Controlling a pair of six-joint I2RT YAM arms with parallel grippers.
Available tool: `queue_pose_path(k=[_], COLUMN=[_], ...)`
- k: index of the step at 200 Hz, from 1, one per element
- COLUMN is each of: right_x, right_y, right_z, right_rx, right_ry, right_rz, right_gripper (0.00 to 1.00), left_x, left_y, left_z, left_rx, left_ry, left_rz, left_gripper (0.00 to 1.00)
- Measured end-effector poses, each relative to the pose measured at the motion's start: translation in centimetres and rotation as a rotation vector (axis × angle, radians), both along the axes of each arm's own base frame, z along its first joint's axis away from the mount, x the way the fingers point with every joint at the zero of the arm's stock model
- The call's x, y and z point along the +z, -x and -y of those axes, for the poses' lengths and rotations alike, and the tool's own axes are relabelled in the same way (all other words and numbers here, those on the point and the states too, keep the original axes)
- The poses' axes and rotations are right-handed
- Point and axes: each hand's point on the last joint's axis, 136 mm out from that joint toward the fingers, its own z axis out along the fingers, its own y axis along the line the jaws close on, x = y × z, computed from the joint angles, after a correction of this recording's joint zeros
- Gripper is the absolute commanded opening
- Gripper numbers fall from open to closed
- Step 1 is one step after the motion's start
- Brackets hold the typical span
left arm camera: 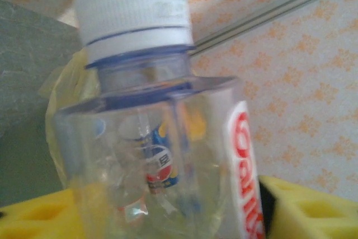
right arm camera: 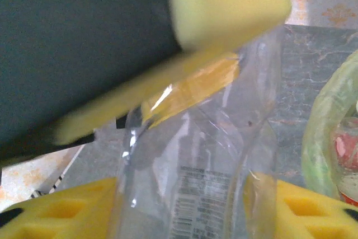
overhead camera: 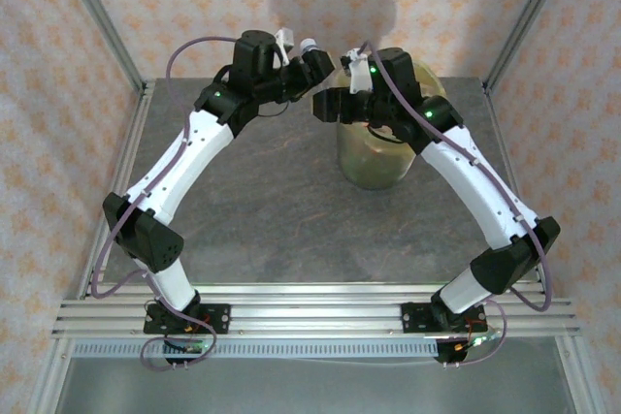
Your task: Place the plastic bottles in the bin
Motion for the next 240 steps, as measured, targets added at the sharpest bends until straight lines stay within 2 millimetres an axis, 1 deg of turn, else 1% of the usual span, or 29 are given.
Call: queue_pose_path(k=[7, 10, 22, 45, 65, 78, 94, 117, 134, 143, 157, 172, 186, 205, 221, 234, 240], right_x=[-0.1, -0.2, -0.4, -0.1, -0.3, -0.3, 0.2, 1.2, 1.5, 1.7, 1.6, 1.1, 0.1, -1.5, -2.8, -3.4, -3.6], right_y=[-0.1, -0.2, -0.4, -0.9, -1.3, -1.7, -2.4, -2.9, -2.8, -2.7, -2.9, -3.3, -3.6, -3.9, -4.3, -4.6, -4.7], right_z=[0.1, 0.2, 0.5, 1.7, 3.5, 5.4, 8.4, 12.6, 14.6, 15.4, 16.2, 16.6, 16.6, 16.5, 16.6, 16.9, 17.0], right_rx=[-0.009, -0.014, -0.029, -0.078, -0.128, -0.167, -0.226, -0.302, -0.321, -0.324, -0.318, -0.297, -0.262, -0.209, -0.178, -0.167, -0.162], right_ry=[0.008, 0.01, 0.031, 0.083, 0.161, 0.218, 0.287, 0.381, 0.44, 0.47, 0.514, 0.558, 0.605, 0.668, 0.717, 0.749, 0.761], right_rz=[0.002, -0.001, 0.005, 0.038, 0.054, 0.061, 0.074, 0.094, 0.099, 0.1, 0.098, 0.09, 0.07, 0.039, 0.012, -0.001, -0.005], right_gripper=[0.51, 0.51, 0.5, 0.48, 0.48, 0.48, 0.49, 0.49, 0.49, 0.5, 0.51, 0.52, 0.53, 0.57, 0.6, 0.62, 0.64], left_x=[0.3, 0.5, 1.2, 2.1, 3.7, 5.0, 6.0, 7.1, 7.8, 7.9, 8.0, 7.6, 6.9, 5.9, 5.5, 5.5, 5.5], left_y=[0.0, 0.0, 0.0, -0.3, -0.2, -0.1, 0.2, 1.1, 2.0, 2.4, 2.7, 2.6, 2.5, 2.2, 2.1, 2.0, 2.0], left_z=[0.1, 0.2, 0.6, 0.8, 0.4, 0.0, -1.4, -4.3, -6.3, -7.0, -7.9, -8.3, -8.3, -8.5, -8.5, -8.7, -8.7], left_rx=[-0.003, -0.001, -0.01, -0.014, -0.006, 0.005, 0.039, 0.11, 0.157, 0.172, 0.196, 0.208, 0.211, 0.215, 0.217, 0.22, 0.221], left_ry=[0.008, 0.018, 0.024, 0.03, 0.032, 0.03, 0.019, 0.001, -0.004, -0.005, -0.008, -0.013, -0.022, -0.033, -0.037, -0.037, -0.037], left_rz=[0.001, -0.003, 0.011, 0.023, 0.055, 0.09, 0.115, 0.148, 0.165, 0.169, 0.172, 0.165, 0.151, 0.131, 0.124, 0.123, 0.123], left_gripper=[0.99, 1.0, 1.0, 1.0, 1.0, 1.0, 1.0, 1.0, 1.0, 1.0, 1.0, 1.0, 1.0, 1.0, 1.0, 1.0, 1.0])
